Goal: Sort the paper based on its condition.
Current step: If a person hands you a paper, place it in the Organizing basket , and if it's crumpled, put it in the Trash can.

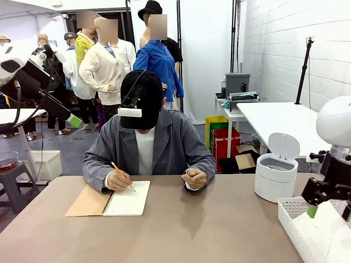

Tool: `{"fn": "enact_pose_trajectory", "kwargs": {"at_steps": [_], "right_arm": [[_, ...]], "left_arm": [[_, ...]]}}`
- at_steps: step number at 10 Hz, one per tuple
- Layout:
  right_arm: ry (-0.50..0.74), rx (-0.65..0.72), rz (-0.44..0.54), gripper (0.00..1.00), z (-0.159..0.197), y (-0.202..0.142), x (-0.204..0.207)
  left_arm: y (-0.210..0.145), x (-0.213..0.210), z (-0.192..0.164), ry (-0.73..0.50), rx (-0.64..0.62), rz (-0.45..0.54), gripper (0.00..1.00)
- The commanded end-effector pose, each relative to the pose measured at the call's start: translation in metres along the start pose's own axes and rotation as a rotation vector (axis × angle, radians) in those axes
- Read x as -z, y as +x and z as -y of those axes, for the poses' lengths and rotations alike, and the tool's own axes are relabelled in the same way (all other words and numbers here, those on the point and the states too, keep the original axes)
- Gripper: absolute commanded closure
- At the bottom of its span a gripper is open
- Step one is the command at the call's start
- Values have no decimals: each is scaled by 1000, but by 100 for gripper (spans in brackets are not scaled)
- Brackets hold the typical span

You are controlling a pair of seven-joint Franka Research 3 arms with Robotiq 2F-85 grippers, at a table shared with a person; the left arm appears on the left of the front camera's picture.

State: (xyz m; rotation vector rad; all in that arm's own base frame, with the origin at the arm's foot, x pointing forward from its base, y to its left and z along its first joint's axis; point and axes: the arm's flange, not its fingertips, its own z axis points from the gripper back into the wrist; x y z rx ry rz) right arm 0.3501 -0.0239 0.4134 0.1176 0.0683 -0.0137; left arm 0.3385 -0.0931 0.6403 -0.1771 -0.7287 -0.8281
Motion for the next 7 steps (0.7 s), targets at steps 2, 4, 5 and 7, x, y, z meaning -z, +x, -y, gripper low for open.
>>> {"fn": "enact_pose_trajectory", "kwargs": {"at_steps": [2,4,5,7], "right_arm": [[-118,-18,35,0,10,-61,23],[-184,-48,65,0,12,-58,12],[-204,-57,90,0,12,-58,7],[-138,-47,139,0,11,-55,1]], "left_arm": [[0,-1,0,-10,-6,-2,0],[0,-1,0,-10,-6,-2,0],[0,-1,0,-10,-6,-2,0],[0,-1,0,-10,-6,-2,0]]}}
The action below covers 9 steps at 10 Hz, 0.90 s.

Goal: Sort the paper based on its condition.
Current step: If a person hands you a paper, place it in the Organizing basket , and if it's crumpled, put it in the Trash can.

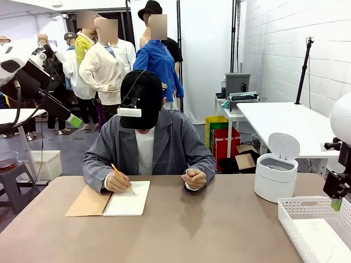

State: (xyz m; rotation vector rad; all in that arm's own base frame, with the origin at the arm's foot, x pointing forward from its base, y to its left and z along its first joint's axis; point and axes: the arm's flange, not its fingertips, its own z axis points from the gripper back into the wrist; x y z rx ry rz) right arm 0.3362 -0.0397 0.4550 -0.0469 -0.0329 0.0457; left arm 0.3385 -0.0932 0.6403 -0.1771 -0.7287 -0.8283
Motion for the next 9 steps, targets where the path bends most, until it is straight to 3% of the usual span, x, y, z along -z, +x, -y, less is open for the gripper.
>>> {"fn": "enact_pose_trajectory", "kwargs": {"at_steps": [1,6,9], "right_arm": [[-6,-4,-20,0,0,0,4],[1,0,-8,0,0,0,2],[-88,-251,33,0,-41,-2,-36]], "left_arm": [[0,-1,0,-10,-7,-2,0],[0,-1,0,-10,-7,-2,0],[0,-1,0,-10,-7,-2,0]]}}
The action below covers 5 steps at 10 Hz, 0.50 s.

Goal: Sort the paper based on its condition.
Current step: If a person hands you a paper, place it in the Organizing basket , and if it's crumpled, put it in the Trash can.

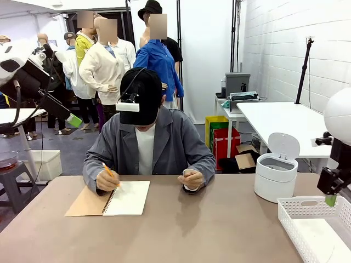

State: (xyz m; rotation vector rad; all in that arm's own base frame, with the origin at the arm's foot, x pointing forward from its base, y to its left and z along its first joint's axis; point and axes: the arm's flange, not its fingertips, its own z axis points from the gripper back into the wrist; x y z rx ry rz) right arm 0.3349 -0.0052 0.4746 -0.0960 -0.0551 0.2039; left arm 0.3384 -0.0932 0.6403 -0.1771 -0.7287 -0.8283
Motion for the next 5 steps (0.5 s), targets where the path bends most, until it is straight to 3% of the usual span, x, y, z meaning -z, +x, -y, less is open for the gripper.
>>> {"fn": "enact_pose_trajectory", "kwargs": {"at_steps": [1,5], "right_arm": [[-64,-191,36,0,-20,5,-28],[-80,-507,220,0,-97,37,-91]], "left_arm": [[0,-1,0,-10,-7,-2,0],[0,-1,0,-10,-7,-2,0]]}}
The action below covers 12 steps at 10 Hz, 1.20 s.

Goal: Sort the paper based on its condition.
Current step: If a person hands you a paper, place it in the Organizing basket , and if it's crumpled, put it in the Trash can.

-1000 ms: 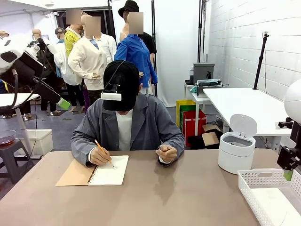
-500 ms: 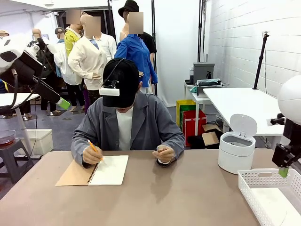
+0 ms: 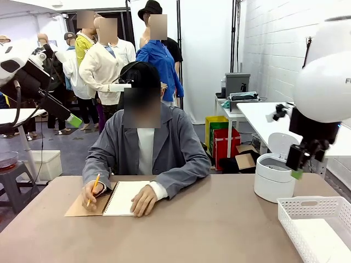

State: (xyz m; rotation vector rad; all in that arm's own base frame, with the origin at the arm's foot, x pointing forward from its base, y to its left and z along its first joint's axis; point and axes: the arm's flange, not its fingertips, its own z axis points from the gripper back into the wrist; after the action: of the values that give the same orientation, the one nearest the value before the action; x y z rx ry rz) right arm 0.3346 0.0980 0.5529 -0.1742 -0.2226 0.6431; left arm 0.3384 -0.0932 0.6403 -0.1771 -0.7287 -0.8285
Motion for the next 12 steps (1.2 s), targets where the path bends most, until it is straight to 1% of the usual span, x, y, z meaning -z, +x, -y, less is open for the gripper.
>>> {"fn": "enact_pose_trajectory", "kwargs": {"at_steps": [1,2,5,7,9,10,12], "right_arm": [[-1,-120,76,0,-4,29,-15],[0,-165,128,0,-16,46,-33],[108,-238,284,0,-37,91,-72],[147,-263,335,0,-42,114,-85],[260,-257,406,0,-50,134,-97],[308,-254,433,0,-52,141,-99],[352,-258,512,0,-54,148,-95]], "left_arm": [[0,-1,0,-10,-7,-2,0],[0,-1,0,-10,-7,-2,0],[0,-1,0,-10,-7,-2,0],[0,-1,0,-10,-7,-2,0],[0,-1,0,-10,-7,-2,0],[0,-1,0,-10,-7,-2,0],[0,-1,0,-10,-7,-2,0]]}}
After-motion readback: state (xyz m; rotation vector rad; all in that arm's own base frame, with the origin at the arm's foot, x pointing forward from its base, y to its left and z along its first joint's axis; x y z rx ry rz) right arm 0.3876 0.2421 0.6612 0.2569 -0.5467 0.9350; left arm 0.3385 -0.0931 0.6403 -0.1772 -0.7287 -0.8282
